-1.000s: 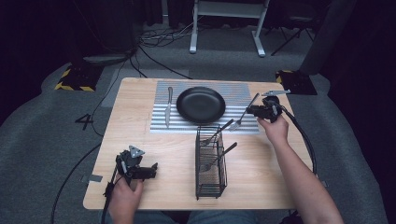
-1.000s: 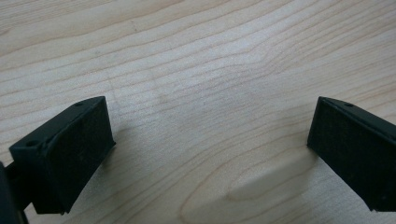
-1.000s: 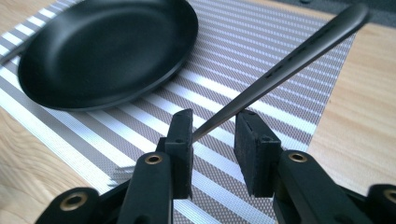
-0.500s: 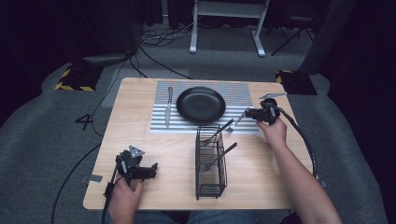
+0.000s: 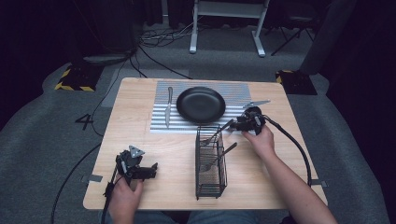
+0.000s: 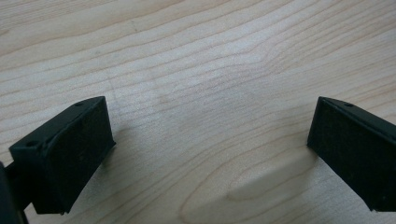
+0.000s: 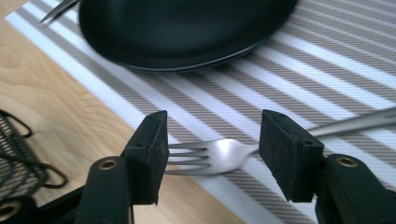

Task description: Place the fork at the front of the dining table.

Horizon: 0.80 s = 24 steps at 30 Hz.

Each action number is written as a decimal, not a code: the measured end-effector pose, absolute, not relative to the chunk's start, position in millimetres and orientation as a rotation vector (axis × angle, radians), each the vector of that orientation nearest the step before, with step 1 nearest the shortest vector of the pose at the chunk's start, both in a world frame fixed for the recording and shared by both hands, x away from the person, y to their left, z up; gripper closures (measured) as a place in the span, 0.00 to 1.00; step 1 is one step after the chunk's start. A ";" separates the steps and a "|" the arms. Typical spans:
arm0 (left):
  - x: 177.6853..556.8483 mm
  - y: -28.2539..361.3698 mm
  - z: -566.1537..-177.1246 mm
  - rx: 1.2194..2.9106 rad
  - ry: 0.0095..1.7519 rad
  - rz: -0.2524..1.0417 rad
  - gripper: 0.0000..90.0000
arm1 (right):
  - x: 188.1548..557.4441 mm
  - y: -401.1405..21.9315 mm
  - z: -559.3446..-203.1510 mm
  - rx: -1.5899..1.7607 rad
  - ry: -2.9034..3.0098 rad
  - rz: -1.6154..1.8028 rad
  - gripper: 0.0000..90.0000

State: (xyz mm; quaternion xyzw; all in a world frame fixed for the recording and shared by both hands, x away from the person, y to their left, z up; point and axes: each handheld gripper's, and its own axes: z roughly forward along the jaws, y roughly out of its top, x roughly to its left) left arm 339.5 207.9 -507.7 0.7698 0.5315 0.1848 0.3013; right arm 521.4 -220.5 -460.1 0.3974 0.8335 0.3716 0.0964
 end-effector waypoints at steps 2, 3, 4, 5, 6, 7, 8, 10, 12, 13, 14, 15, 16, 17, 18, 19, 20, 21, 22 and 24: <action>339.5 207.9 -507.7 2.042 1.410 0.490 0.00 | 517.6 -213.6 -461.1 1.157 2.490 1.112 0.48; 339.5 208.0 -507.7 2.042 1.410 0.490 0.00 | 515.1 -209.5 -461.2 1.144 2.505 1.115 0.49; 339.5 207.9 -507.7 2.042 1.410 0.490 0.00 | 512.8 -205.6 -461.3 1.126 2.516 1.109 0.51; 339.5 207.9 -507.7 2.042 1.410 0.490 0.00 | 510.5 -202.2 -461.3 1.115 2.523 1.096 0.54; 339.5 207.9 -507.7 2.042 1.410 0.491 0.00 | 509.1 -198.9 -462.1 1.116 2.534 1.077 0.60; 339.5 207.9 -507.7 2.042 1.410 0.491 0.00 | 509.2 -197.4 -462.9 1.125 2.548 1.066 0.63; 339.5 207.9 -507.7 2.042 1.410 0.491 0.00 | 510.5 -196.0 -465.0 1.133 2.565 1.052 0.66; 339.5 207.9 -507.7 2.042 1.410 0.490 0.00 | 512.2 -195.4 -468.3 1.139 2.585 1.015 0.74; 339.5 207.9 -507.7 2.042 1.410 0.490 0.00 | 513.4 -196.6 -472.2 1.145 2.589 0.991 0.76; 339.5 208.0 -507.7 2.042 1.410 0.490 0.00 | 513.4 -197.7 -472.4 1.145 2.592 1.000 0.77; 339.5 207.9 -507.7 2.042 1.410 0.490 0.00 | 513.2 -198.7 -472.1 1.138 2.594 1.006 0.78; 339.5 208.0 -507.7 2.042 1.410 0.490 0.00 | 512.0 -198.5 -471.2 1.134 2.594 1.003 0.79; 339.5 208.0 -507.7 2.042 1.410 0.490 0.00 | 510.3 -198.2 -470.1 1.119 2.594 0.991 0.80; 339.5 207.9 -507.7 2.042 1.410 0.490 0.00 | 507.7 -197.5 -468.8 1.105 2.595 0.973 0.81; 339.5 207.9 -507.7 2.042 1.410 0.490 0.00 | 505.5 -197.6 -468.5 1.097 2.595 0.966 0.81; 339.5 208.0 -507.7 2.042 1.410 0.490 0.00 | 504.2 -198.2 -468.7 1.086 2.596 0.964 0.80; 339.5 208.0 -507.7 2.042 1.410 0.490 0.00 | 500.2 -201.6 -468.8 1.097 2.594 0.963 0.80; 339.5 207.9 -507.7 2.042 1.410 0.490 0.00 | 499.2 -204.9 -469.1 1.104 2.596 0.968 0.79; 339.5 208.0 -507.7 2.042 1.410 0.490 0.00 | 498.5 -208.8 -469.7 1.117 2.594 0.977 0.78; 339.5 207.9 -507.7 2.042 1.410 0.490 0.00 | 497.3 -218.0 -471.0 1.148 2.588 1.002 0.77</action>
